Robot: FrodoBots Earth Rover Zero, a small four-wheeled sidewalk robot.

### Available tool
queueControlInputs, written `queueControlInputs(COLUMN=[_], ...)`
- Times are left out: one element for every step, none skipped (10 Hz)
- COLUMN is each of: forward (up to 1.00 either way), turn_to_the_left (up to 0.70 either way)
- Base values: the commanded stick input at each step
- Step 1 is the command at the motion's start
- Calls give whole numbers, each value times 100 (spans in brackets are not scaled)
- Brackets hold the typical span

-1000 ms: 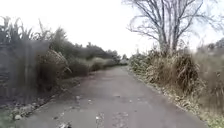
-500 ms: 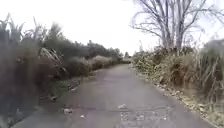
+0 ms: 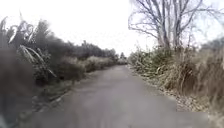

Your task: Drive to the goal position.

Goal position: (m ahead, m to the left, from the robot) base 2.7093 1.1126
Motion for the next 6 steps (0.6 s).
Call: queueControlInputs(forward=[100,100,100,100,100,100], turn_to_the_left=[0,0,0,0,0,0])
